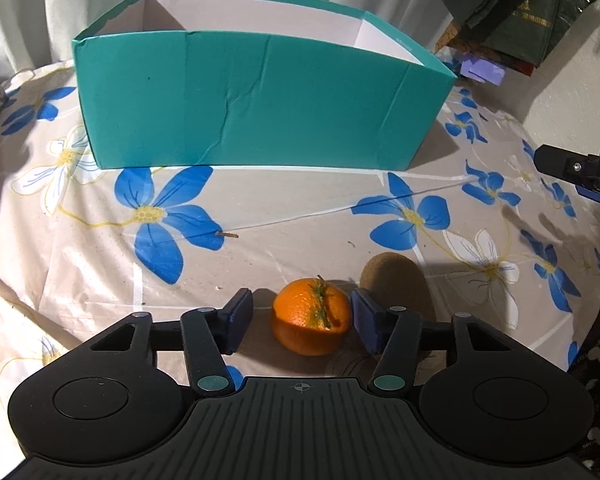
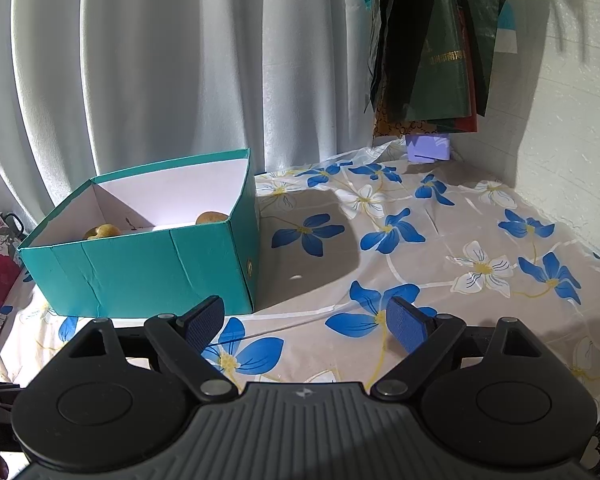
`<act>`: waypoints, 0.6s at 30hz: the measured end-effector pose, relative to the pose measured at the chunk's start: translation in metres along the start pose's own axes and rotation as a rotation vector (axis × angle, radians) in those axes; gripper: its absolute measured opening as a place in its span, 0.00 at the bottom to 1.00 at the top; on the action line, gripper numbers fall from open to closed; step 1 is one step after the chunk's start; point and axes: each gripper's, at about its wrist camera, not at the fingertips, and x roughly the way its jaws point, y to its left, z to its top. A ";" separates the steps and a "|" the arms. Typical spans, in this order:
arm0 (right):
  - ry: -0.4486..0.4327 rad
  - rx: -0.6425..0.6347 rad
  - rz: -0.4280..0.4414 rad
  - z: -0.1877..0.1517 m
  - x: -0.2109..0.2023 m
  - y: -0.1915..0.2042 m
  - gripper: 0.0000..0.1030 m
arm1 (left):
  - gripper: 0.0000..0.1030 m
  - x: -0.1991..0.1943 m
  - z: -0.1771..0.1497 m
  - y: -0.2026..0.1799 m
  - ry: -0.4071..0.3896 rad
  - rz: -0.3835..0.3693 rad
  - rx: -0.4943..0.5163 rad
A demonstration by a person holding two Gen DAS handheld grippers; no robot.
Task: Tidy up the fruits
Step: 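Grasp the mandarin with the left tool while the right tool approaches the kiwi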
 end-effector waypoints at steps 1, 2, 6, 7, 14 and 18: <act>0.002 -0.001 0.000 0.000 0.000 0.000 0.86 | 0.51 0.000 0.000 -0.003 0.002 0.015 0.012; 0.003 0.000 0.000 0.000 0.000 0.000 0.86 | 0.48 0.000 0.000 -0.005 0.008 0.020 0.021; 0.008 -0.003 0.011 -0.002 0.000 0.001 0.86 | 0.46 0.001 -0.001 -0.010 0.010 0.031 0.033; 0.012 -0.006 0.014 -0.002 0.000 0.002 0.86 | 0.45 0.001 -0.001 -0.011 0.011 0.036 0.036; 0.021 -0.035 0.037 -0.007 -0.002 0.012 0.86 | 0.44 -0.014 0.004 0.003 -0.002 0.085 -0.044; 0.029 -0.072 0.041 -0.013 -0.002 0.021 0.86 | 0.44 -0.043 0.012 0.017 -0.052 0.129 -0.100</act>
